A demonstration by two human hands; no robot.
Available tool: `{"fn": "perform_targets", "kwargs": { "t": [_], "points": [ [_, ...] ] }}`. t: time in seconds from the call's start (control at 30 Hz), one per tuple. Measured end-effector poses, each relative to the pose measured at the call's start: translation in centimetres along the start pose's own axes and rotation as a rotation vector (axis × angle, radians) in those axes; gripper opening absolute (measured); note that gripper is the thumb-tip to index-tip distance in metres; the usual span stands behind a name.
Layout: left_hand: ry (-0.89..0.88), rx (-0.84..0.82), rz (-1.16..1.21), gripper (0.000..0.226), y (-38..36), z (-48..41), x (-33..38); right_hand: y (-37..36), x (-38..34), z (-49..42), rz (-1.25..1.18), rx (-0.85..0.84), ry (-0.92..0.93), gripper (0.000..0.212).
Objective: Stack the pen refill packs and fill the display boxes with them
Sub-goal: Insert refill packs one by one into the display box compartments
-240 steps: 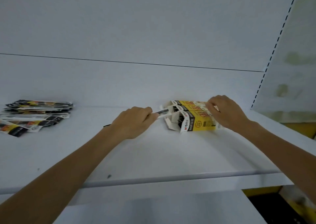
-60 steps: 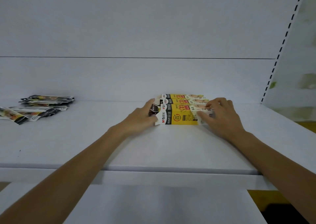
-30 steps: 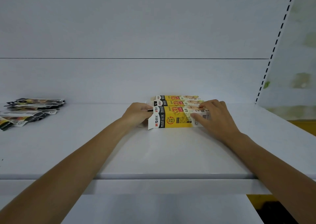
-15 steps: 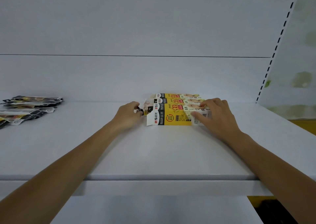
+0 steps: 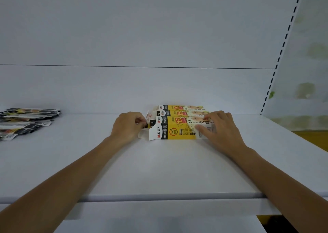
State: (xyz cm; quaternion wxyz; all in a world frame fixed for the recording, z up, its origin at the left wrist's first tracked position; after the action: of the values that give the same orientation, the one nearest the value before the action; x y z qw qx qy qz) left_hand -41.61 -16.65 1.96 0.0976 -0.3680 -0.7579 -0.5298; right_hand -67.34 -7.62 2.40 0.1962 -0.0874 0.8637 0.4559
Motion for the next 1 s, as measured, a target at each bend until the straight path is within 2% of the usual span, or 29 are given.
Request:
{"fn": "perform_targets", "kwargs": {
  "t": [0.07,0.2,0.3,0.37,0.43,0.47,0.53,0.63,0.77,0.83,0.9,1.0],
  "points": [
    [0.014,-0.034,0.029,0.016,-0.6,-0.6,0.4,0.0,-0.1,0.0,-0.003,-0.004,0.005,0.043],
    [0.002,-0.181,0.122,0.037,-3.1,-0.7,2.9,0.1,0.1,0.0,-0.015,0.002,0.002,0.043],
    [0.073,-0.358,0.387,0.040,-4.3,0.2,2.9,0.3,0.5,-0.1,-0.025,0.009,-0.014,0.042],
    [0.109,-0.320,0.482,0.041,-3.4,0.2,2.0,0.2,0.5,-0.2,-0.016,0.006,-0.021,0.043],
    [0.130,-0.138,0.439,0.037,-1.3,0.2,0.8,0.2,0.3,-0.2,-0.010,0.009,-0.022,0.044],
    [0.133,-0.097,0.422,0.033,-0.7,0.7,0.7,0.2,0.2,-0.3,-0.014,0.013,-0.021,0.044],
    [0.096,-0.202,0.438,0.025,-1.6,1.8,1.6,0.3,0.0,-0.3,-0.025,0.019,-0.017,0.043],
    [0.030,-0.386,0.377,0.043,-3.0,3.3,2.8,0.3,-0.2,-0.3,-0.029,0.017,-0.007,0.041],
    [-0.023,-0.509,0.312,0.045,-3.9,3.8,3.8,0.2,-0.4,-0.1,0.000,0.017,0.003,0.042],
    [-0.046,-0.523,0.269,0.043,-4.1,3.8,3.8,0.2,-0.5,0.0,0.016,0.013,-0.005,0.042],
    [-0.051,-0.464,0.228,0.038,-3.8,3.6,3.4,0.0,-0.6,0.2,0.050,-0.001,-0.017,0.042],
    [-0.100,-0.386,0.194,0.044,-2.9,3.5,3.2,-0.1,-0.7,0.4,0.132,-0.015,-0.023,0.042]
  ]
}}
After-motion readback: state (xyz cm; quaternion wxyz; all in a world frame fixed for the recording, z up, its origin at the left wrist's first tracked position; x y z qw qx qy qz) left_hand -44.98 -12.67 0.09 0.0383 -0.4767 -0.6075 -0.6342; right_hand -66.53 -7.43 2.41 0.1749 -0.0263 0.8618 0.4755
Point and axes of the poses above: each hand's wrist, its own z-axis away from the middle knuckle, its own y-axis out of the back of the hand, x = y × z, the point moved 10 cm from there along -z, towards the middle knuckle, and after that the axes turned 4 degrees about -y, right-handed, at the moved point
